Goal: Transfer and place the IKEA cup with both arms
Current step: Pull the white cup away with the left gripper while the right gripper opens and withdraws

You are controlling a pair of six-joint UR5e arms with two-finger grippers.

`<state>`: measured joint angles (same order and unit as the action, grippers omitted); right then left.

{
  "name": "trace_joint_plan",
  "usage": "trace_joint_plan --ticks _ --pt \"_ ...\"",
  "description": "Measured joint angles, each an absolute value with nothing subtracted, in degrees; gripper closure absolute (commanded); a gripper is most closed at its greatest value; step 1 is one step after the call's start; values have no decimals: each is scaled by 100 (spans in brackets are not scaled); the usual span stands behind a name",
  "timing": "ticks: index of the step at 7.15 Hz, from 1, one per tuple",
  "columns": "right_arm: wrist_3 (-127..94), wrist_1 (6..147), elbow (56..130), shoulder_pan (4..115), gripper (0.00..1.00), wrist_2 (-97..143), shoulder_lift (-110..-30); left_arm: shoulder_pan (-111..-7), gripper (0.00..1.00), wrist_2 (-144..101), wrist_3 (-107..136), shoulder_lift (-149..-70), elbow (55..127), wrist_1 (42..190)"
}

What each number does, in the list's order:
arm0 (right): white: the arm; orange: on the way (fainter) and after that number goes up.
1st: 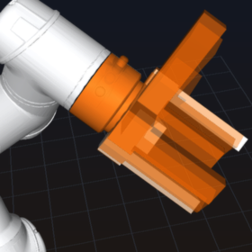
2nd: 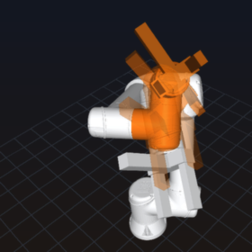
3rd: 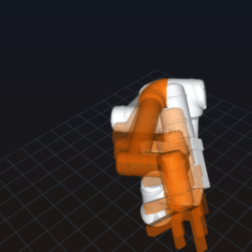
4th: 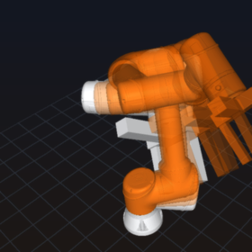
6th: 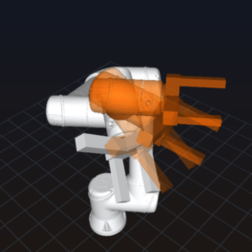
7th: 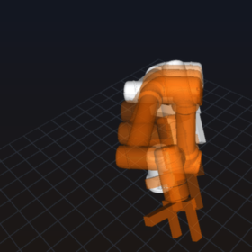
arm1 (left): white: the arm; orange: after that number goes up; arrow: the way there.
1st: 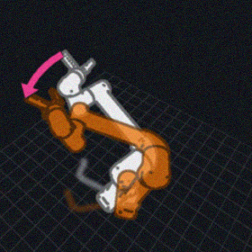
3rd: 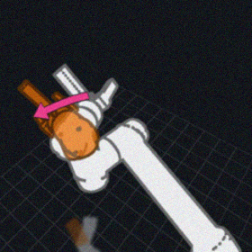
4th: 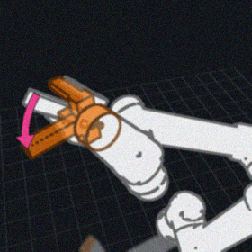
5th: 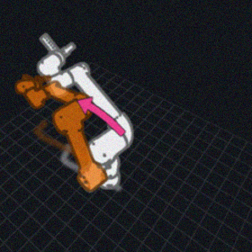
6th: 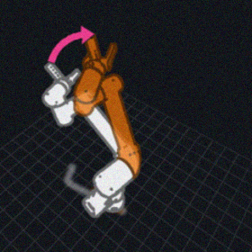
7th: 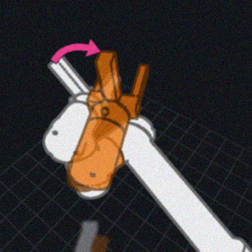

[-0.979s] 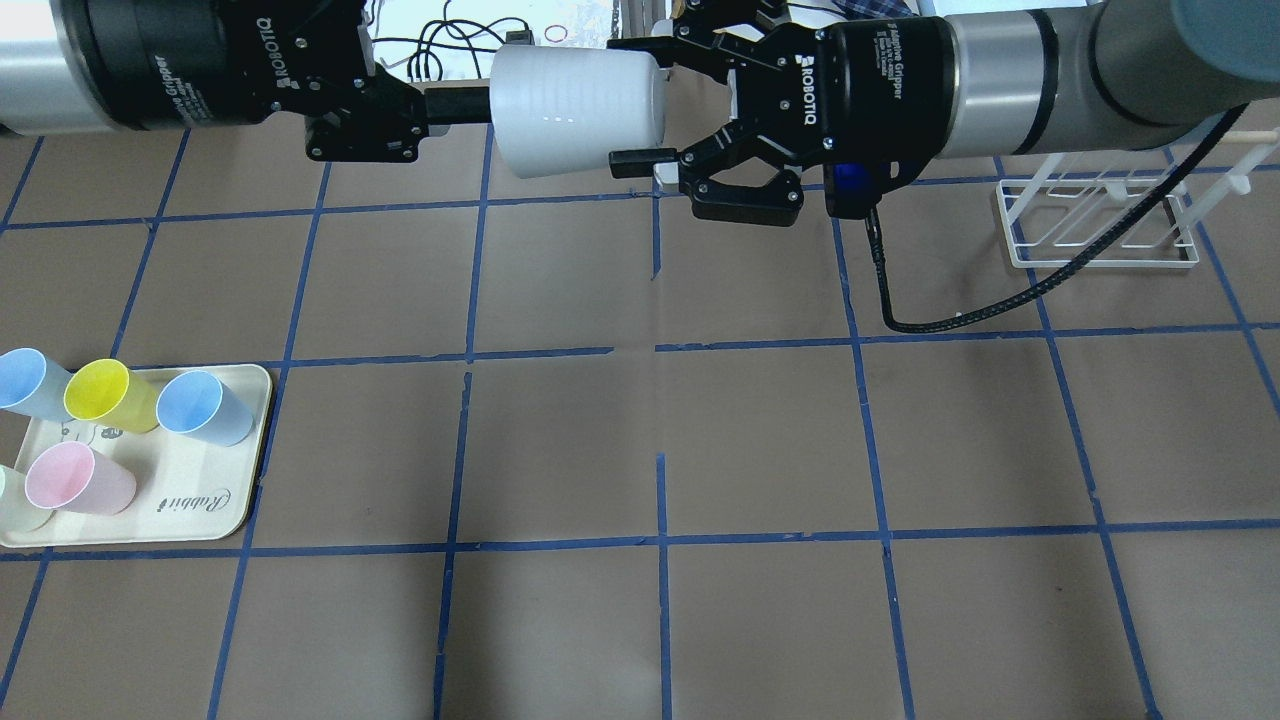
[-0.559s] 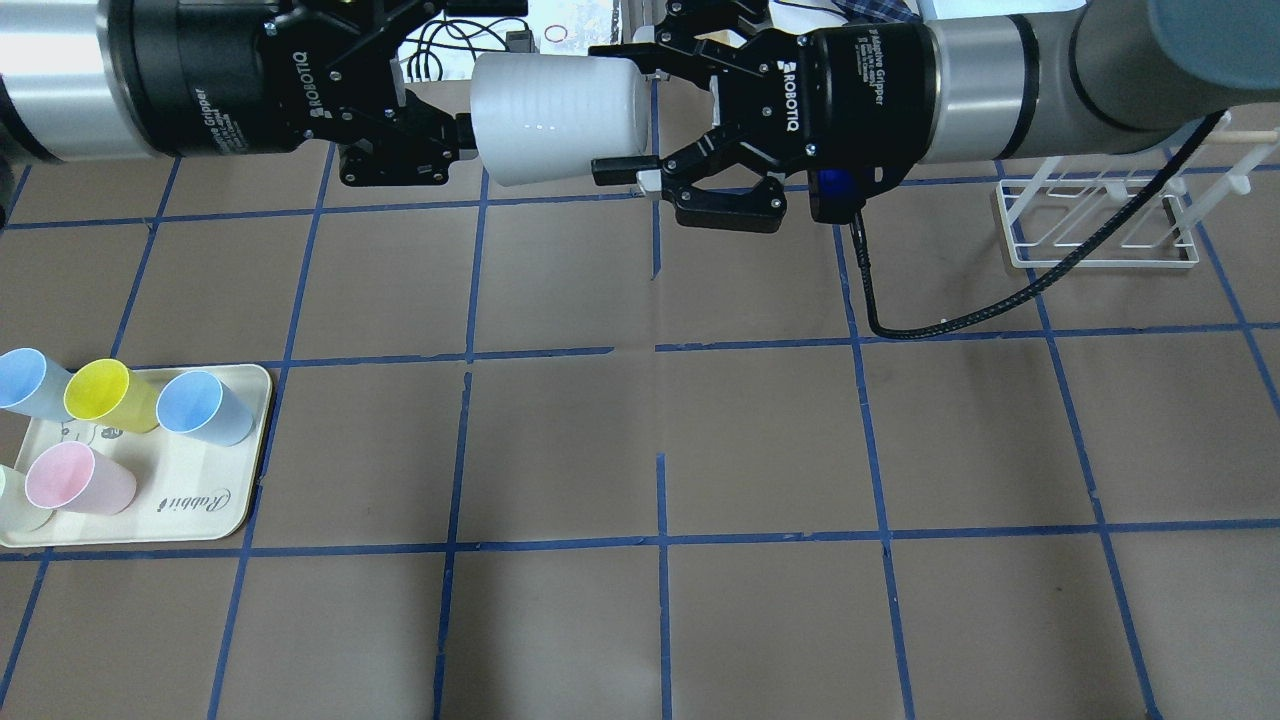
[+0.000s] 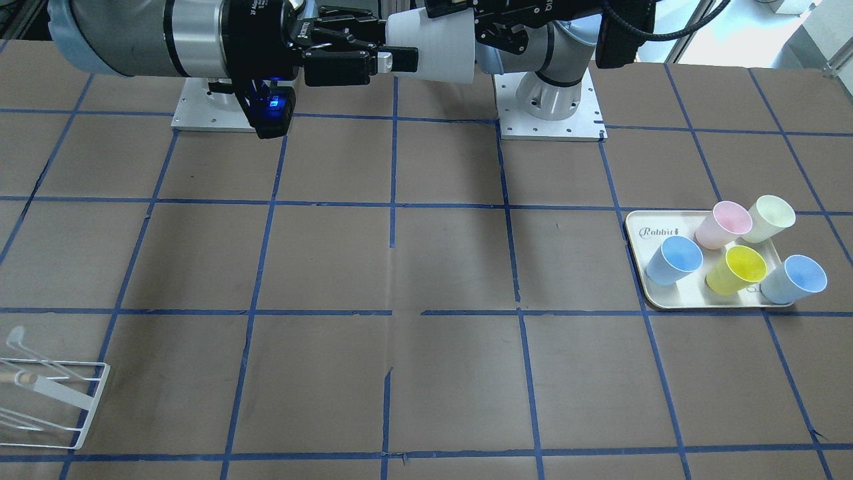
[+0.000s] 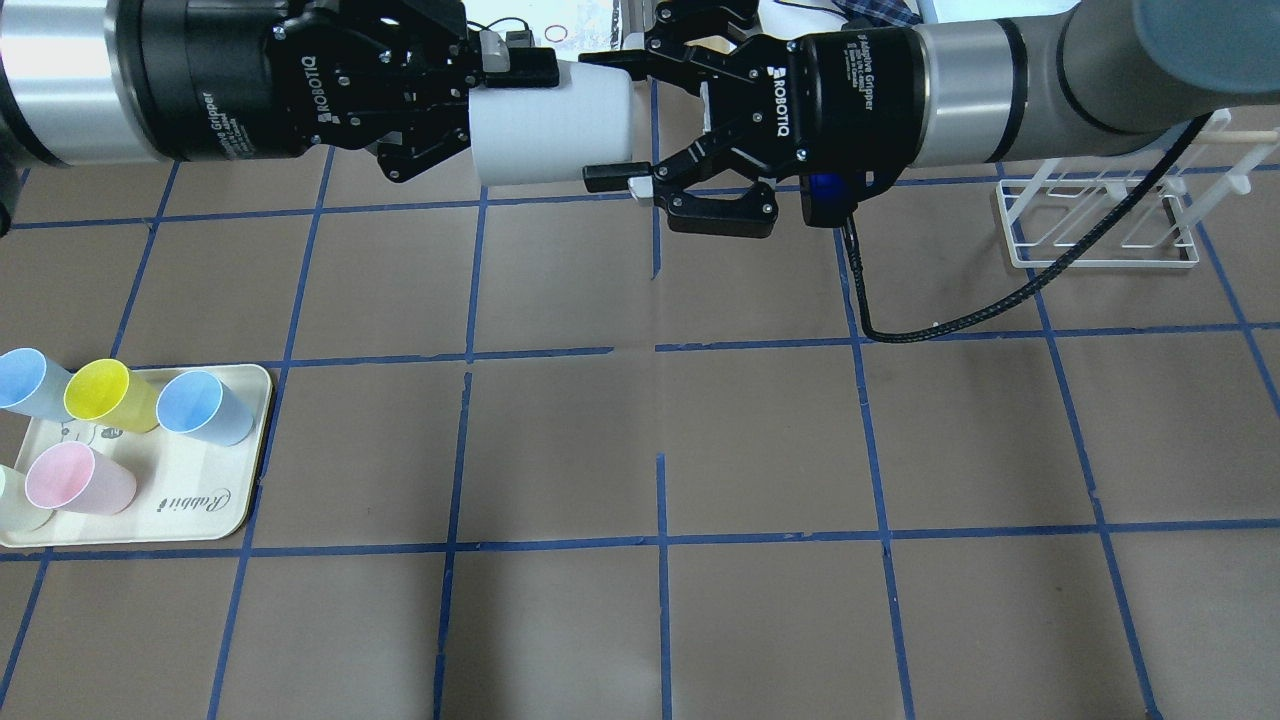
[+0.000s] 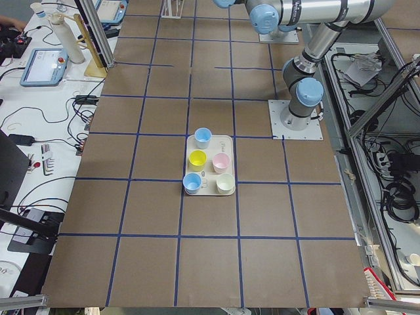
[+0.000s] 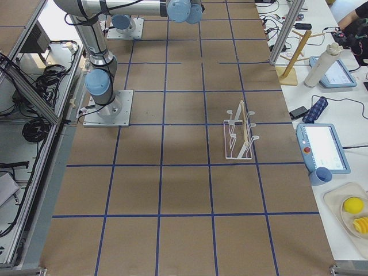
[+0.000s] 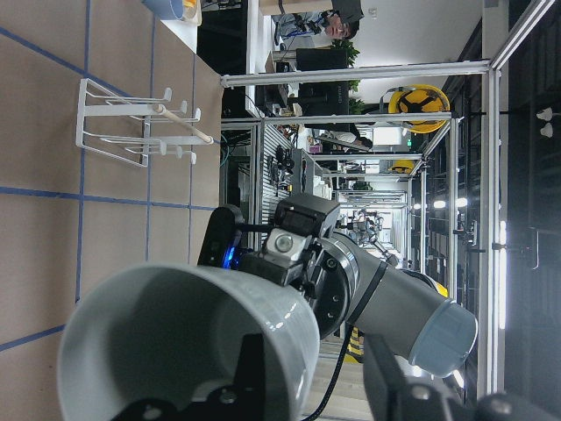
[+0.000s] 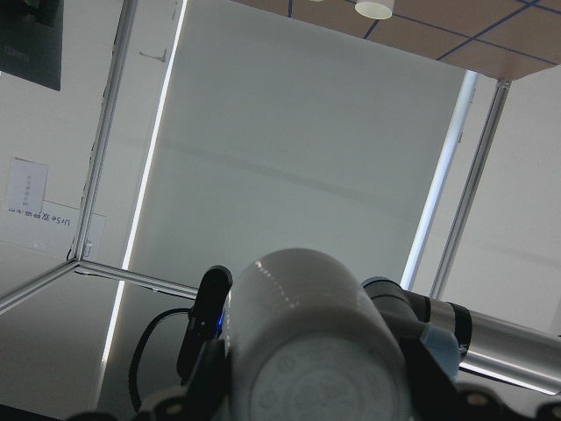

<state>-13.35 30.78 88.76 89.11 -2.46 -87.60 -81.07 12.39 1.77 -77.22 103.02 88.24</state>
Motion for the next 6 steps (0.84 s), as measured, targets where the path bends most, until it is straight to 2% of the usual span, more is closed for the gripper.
trace_joint_plan --ticks 6 --pt "-1360 3409 8848 8873 0 -240 -8733 -7616 100 2375 1243 -7684 10017 8735"
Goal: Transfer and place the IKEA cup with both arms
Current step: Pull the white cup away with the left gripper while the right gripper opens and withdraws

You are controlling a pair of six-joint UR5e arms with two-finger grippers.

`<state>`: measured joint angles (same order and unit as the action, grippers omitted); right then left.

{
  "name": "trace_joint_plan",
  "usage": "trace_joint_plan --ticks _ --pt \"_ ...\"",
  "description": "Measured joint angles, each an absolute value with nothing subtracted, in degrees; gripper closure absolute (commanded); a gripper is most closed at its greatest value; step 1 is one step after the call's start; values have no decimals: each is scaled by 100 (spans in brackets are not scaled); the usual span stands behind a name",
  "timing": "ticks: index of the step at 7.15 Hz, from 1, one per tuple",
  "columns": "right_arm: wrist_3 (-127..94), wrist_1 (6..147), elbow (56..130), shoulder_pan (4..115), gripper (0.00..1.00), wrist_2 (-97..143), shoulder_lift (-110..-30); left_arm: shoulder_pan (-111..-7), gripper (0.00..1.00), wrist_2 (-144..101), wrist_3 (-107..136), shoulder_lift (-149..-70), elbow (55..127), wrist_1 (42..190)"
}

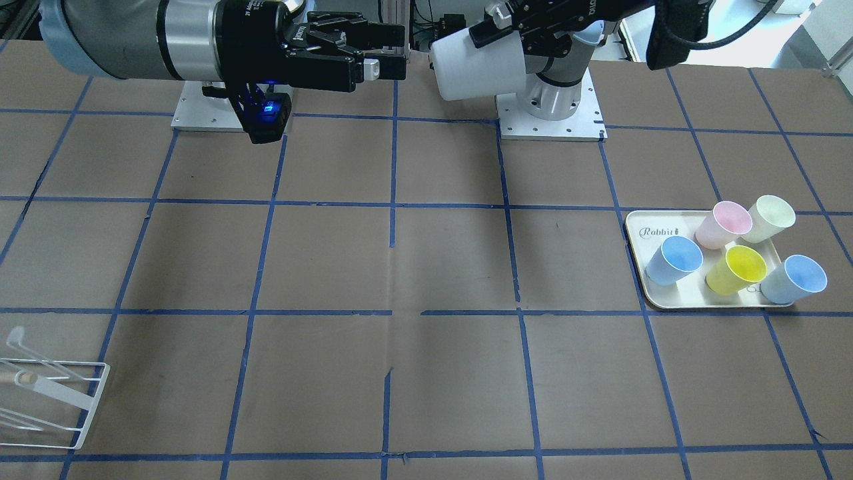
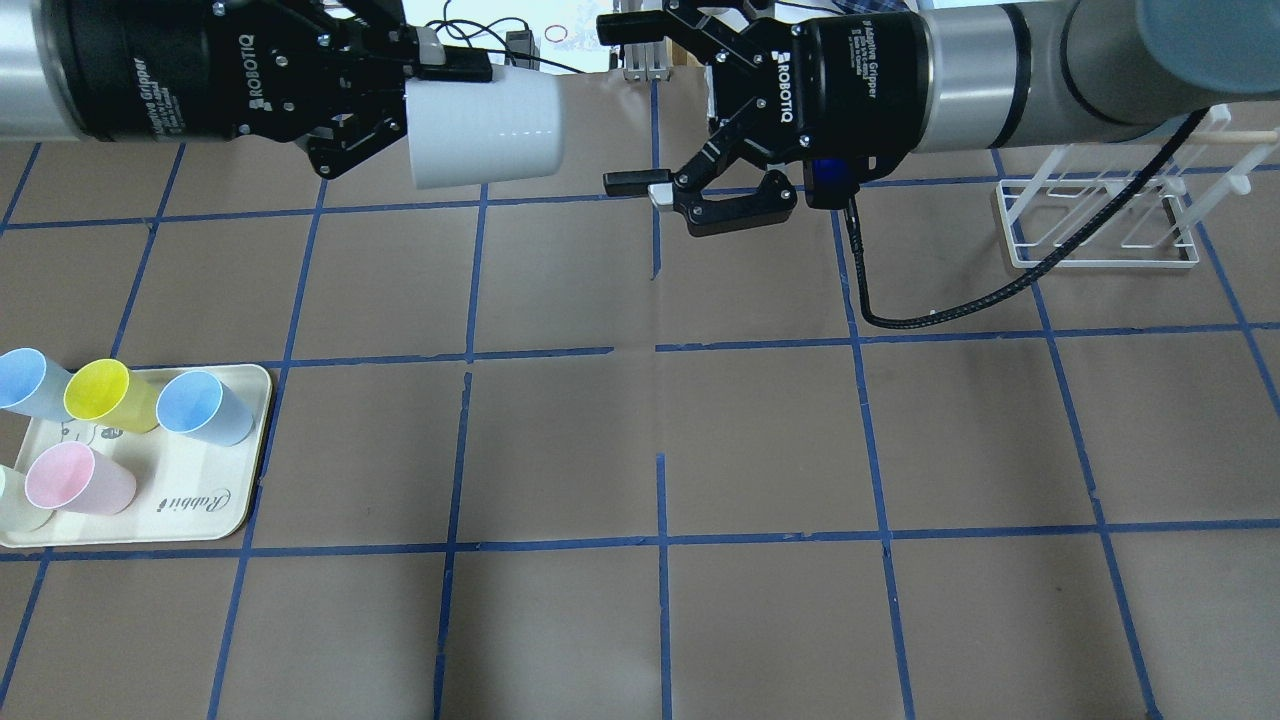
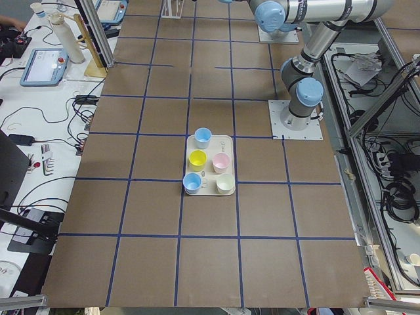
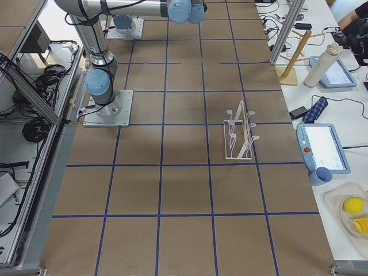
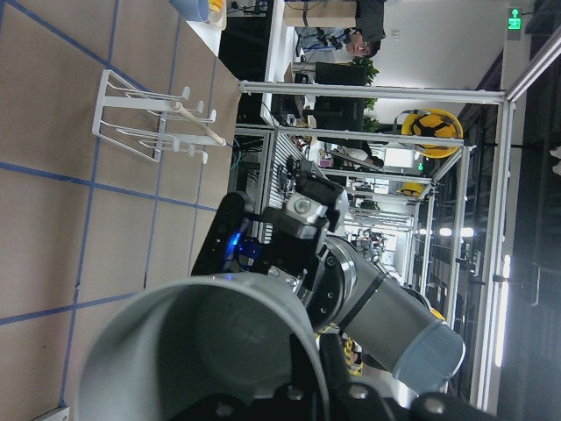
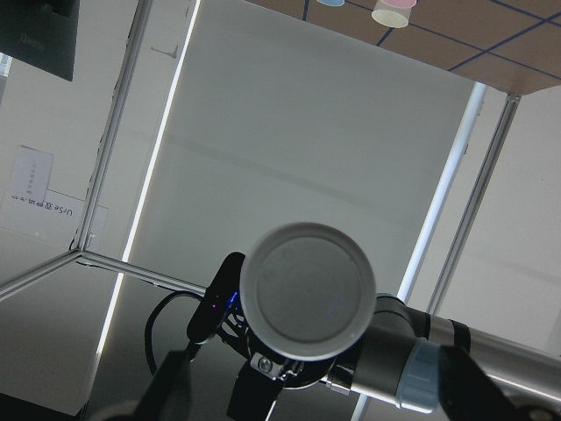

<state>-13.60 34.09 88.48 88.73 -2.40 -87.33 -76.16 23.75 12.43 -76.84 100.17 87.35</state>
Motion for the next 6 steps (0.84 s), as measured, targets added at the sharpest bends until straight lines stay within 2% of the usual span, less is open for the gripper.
trace_joint_plan --ticks 3,6 --pt "-1344 3826 8865 8875 0 -914 -8735 -7443 100 4446 1096 -7867 9756 8680" --pt "-1350 5160 8940 8877 0 -3954 -8596 -7433 100 6594 -524 -8100 9818 8777"
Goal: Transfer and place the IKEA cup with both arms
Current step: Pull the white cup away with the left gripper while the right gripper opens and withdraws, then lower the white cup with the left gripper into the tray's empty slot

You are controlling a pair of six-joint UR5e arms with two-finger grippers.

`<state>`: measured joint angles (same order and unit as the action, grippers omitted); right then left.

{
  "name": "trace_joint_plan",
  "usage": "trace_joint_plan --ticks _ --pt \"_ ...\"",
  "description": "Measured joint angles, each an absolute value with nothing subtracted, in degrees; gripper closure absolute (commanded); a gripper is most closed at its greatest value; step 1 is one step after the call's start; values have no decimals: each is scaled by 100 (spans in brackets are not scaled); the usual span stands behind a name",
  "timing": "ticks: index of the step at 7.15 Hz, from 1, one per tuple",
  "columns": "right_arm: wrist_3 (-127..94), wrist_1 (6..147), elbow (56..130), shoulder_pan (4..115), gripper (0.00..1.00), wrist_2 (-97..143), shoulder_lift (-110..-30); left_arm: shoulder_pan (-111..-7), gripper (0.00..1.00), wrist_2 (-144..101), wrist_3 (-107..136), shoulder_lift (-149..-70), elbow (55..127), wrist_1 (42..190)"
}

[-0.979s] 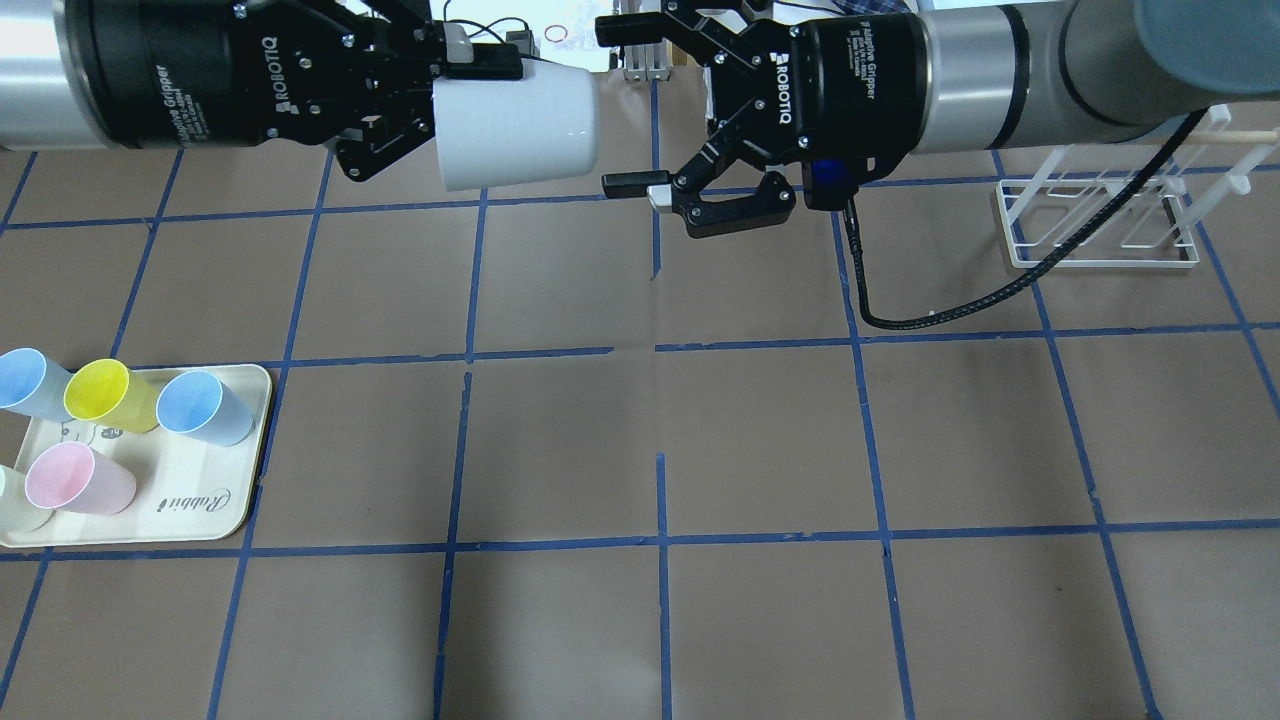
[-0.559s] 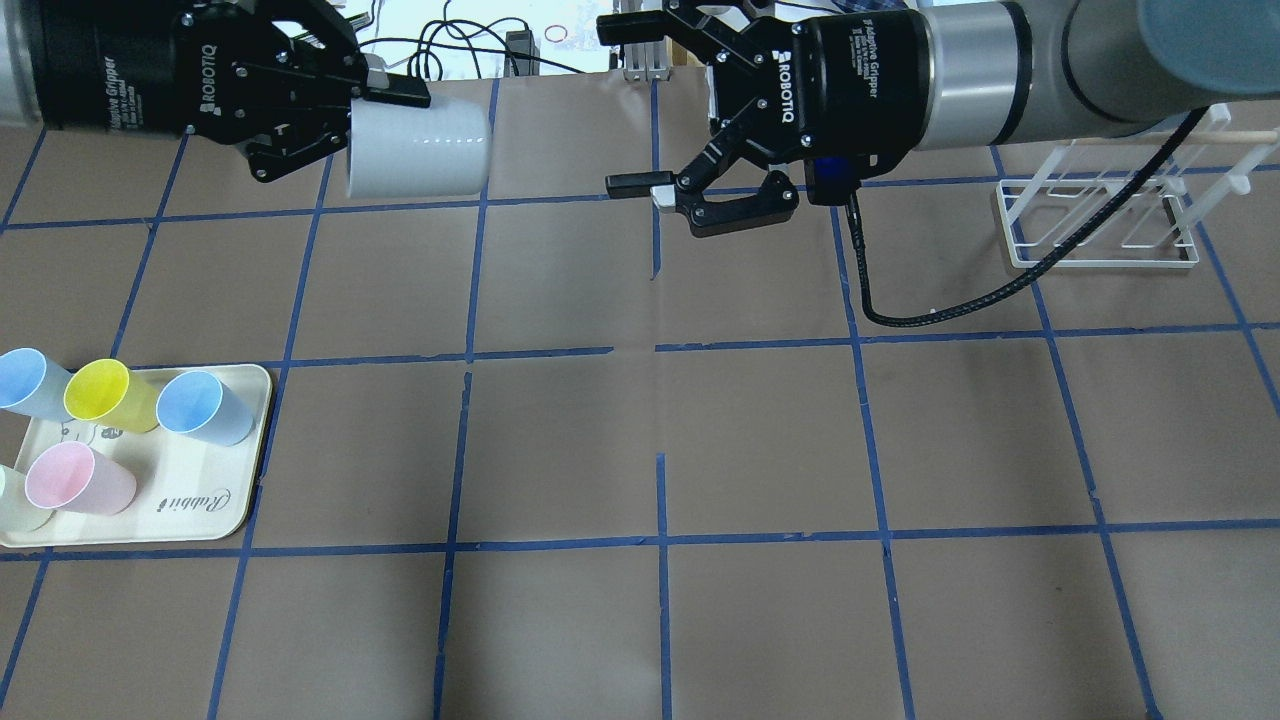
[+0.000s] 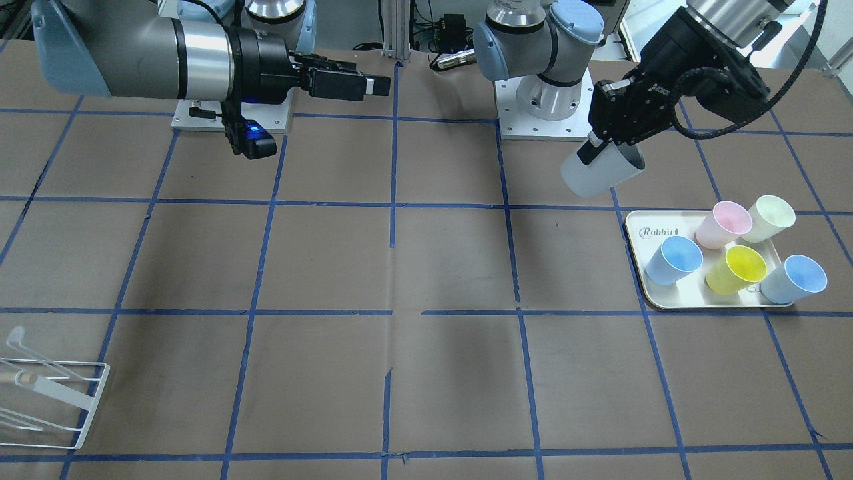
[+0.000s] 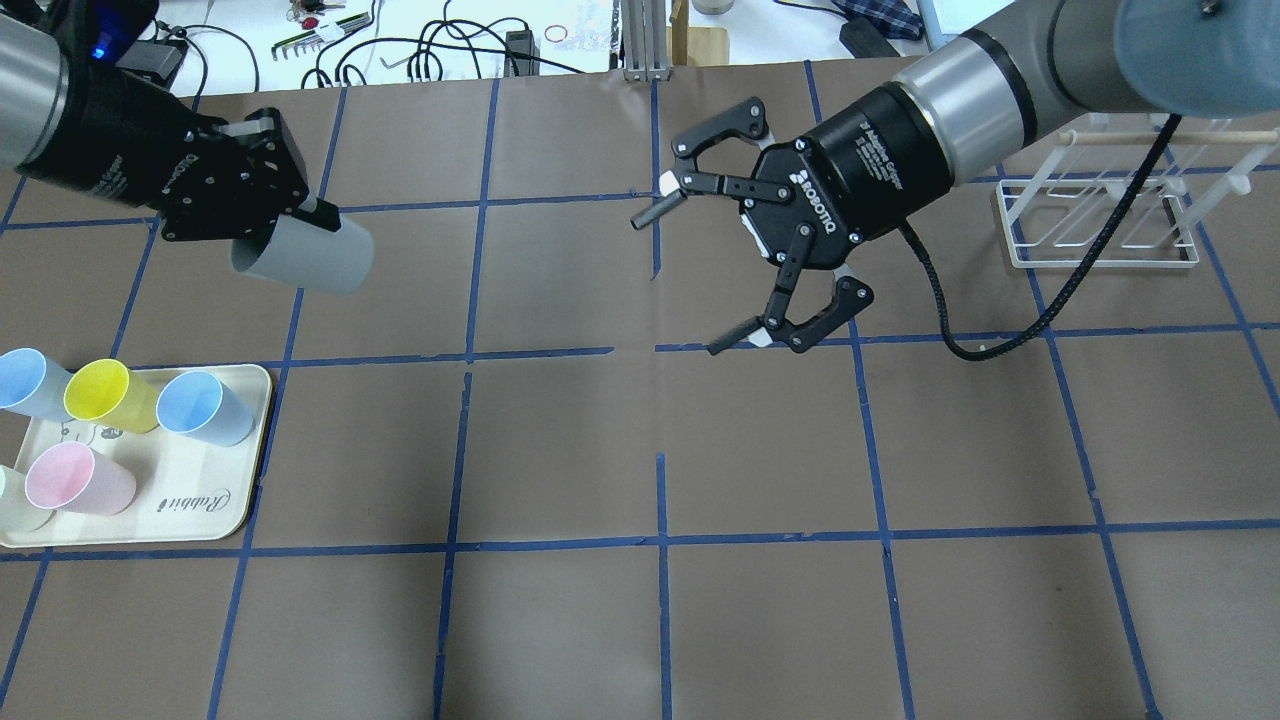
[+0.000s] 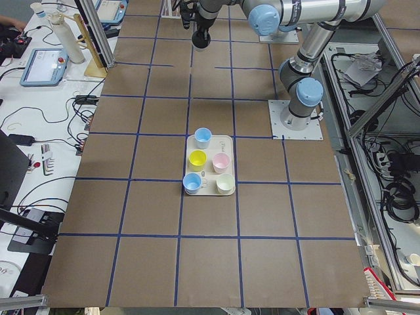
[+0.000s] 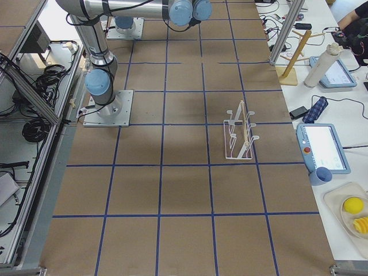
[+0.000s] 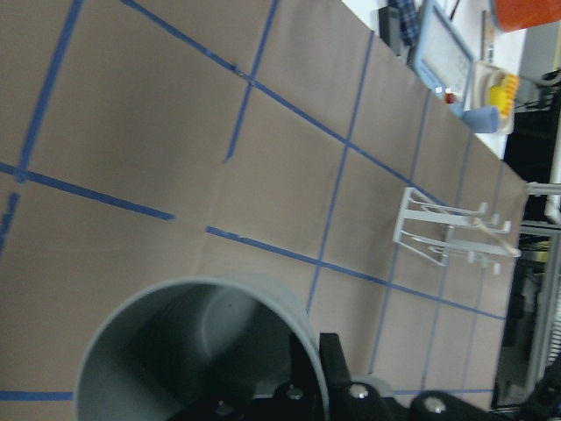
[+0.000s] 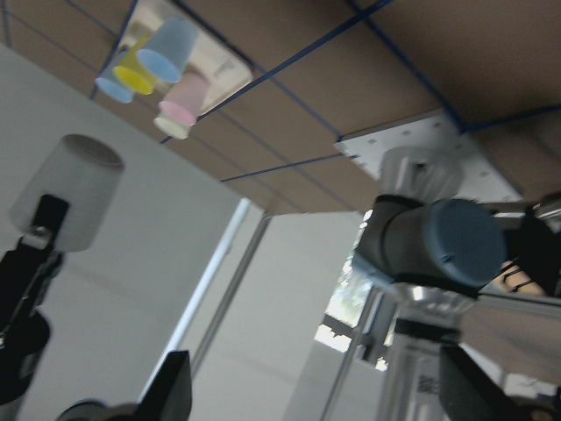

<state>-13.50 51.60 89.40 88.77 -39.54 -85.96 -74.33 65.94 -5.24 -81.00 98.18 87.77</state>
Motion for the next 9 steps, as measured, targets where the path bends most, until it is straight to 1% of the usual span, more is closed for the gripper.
trace_joint_plan --ticks 2,4,7,9 --pt "-1361 6549 8945 8877 0 -6390 -8519 -7428 100 7900 -1718 -8445 9854 8777" --pt "-1347 7954 8940 8893 0 -8151 -8523 -7342 100 8952 -2432 -8574 9998 8793" --pt "-1263 9468 8916 9043 0 -9346 -8530 -6666 100 9294 -3323 -8380 10762 8554" --pt "-1121 9788 8866 9253 0 -9615 -8578 -6227 100 9312 -3702 -8266 11441 8045"
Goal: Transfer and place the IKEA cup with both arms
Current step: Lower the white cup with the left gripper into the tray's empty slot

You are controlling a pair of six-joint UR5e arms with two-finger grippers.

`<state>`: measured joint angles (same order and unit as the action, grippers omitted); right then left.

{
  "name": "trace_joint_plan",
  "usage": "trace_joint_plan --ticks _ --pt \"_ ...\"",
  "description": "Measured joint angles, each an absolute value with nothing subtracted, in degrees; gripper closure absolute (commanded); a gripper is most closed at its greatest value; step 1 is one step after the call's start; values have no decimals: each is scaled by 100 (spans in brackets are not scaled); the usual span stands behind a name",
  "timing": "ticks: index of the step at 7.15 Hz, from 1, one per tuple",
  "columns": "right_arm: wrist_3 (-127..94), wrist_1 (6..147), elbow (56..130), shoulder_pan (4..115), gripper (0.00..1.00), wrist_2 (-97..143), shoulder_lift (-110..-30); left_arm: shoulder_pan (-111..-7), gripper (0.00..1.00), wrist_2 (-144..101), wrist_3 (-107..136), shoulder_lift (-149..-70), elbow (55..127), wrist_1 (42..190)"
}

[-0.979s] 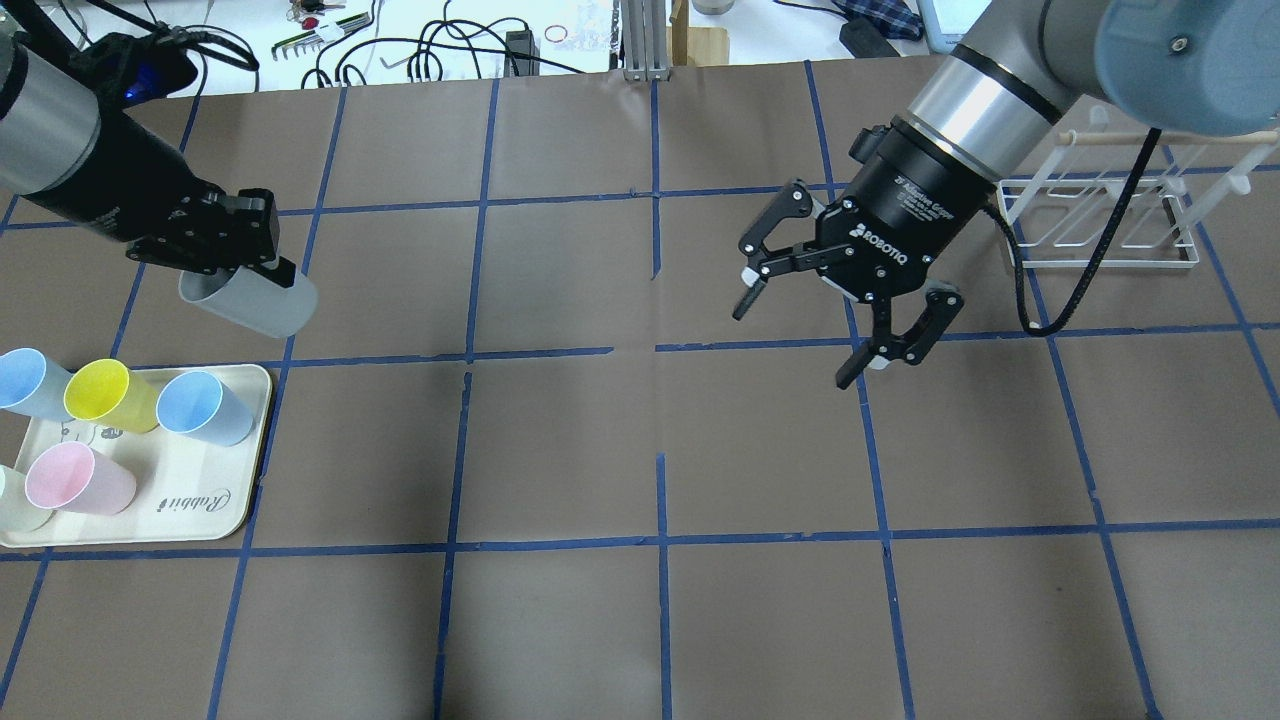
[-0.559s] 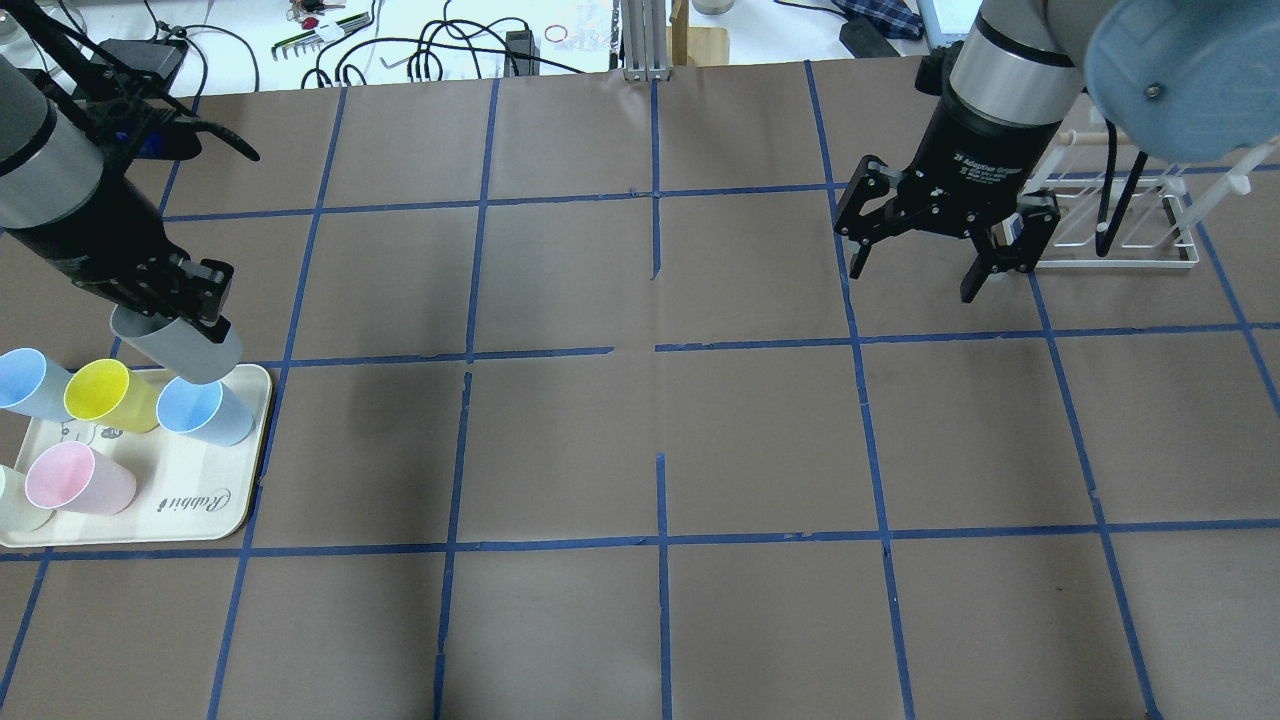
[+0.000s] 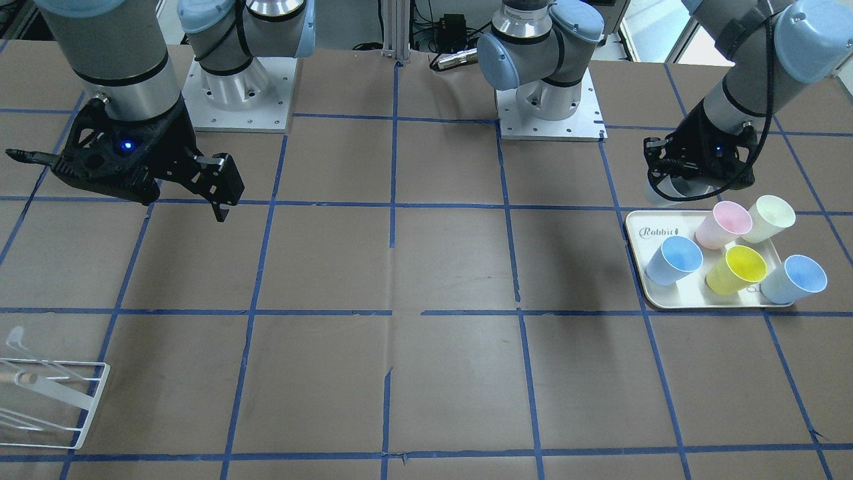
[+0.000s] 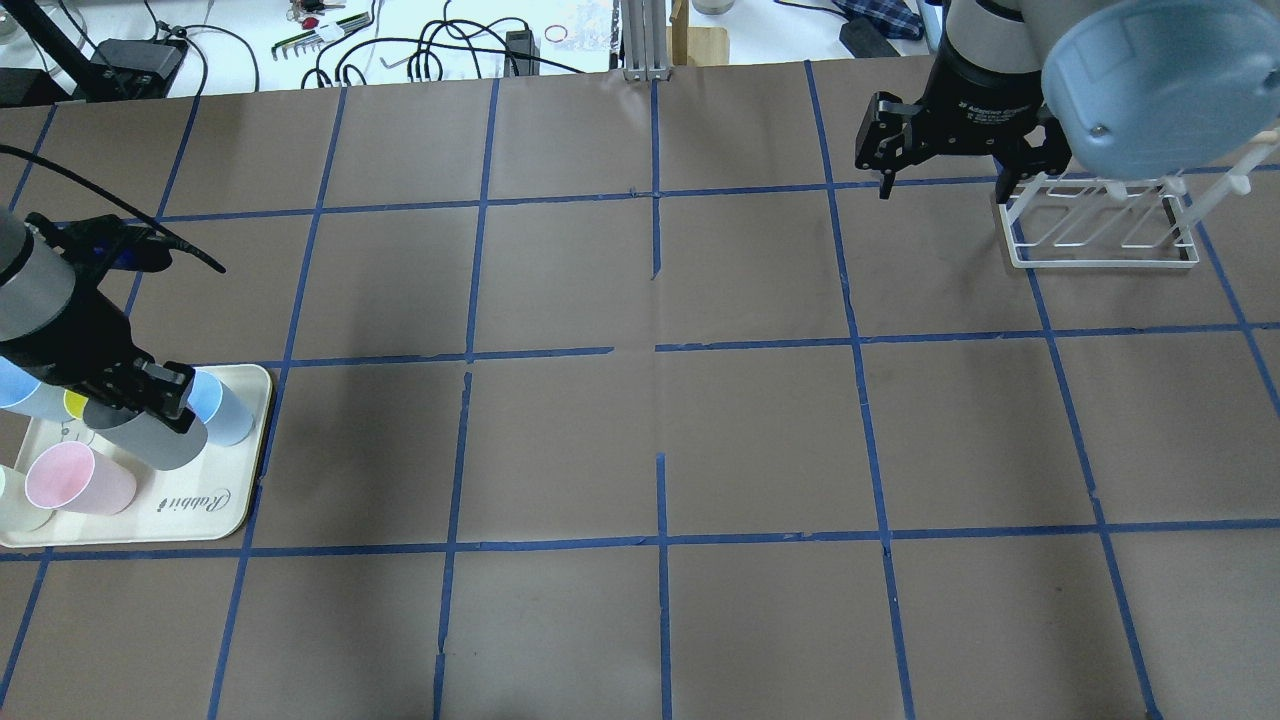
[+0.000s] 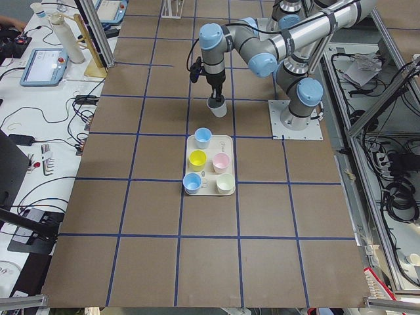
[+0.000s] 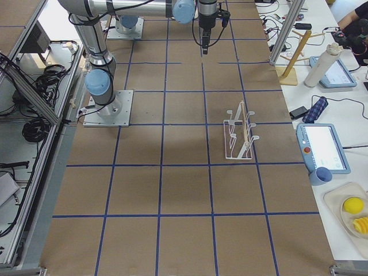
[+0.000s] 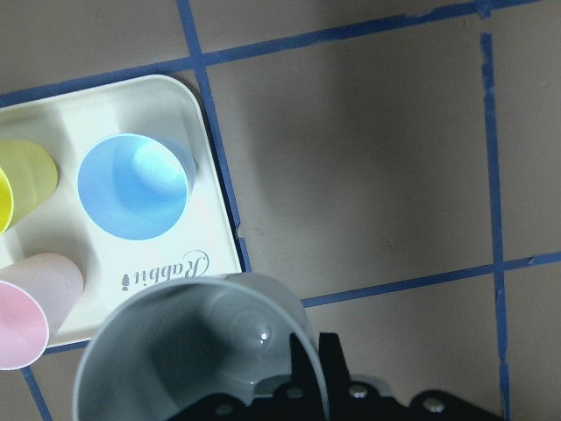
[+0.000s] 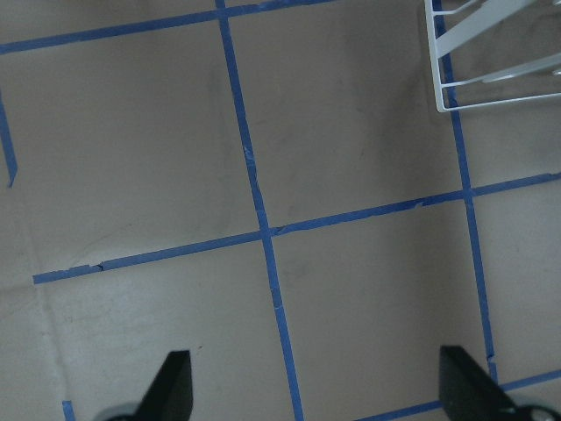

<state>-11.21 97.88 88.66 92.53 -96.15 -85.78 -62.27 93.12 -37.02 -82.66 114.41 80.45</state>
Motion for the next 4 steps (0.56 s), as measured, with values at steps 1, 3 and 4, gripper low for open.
trace_joint_plan --ticks 1,3,4 --pt "-918 9862 8869 9282 0 -9545 -8616 -6000 100 9313 -3924 -8263 11748 7602" --pt "-621 9908 8900 9274 0 -9403 -8659 -5762 100 9310 -4203 -8280 12235 6809" --pt "-434 9909 8905 9271 0 -9386 -8711 -5683 100 9314 -4308 -8293 12424 6510"
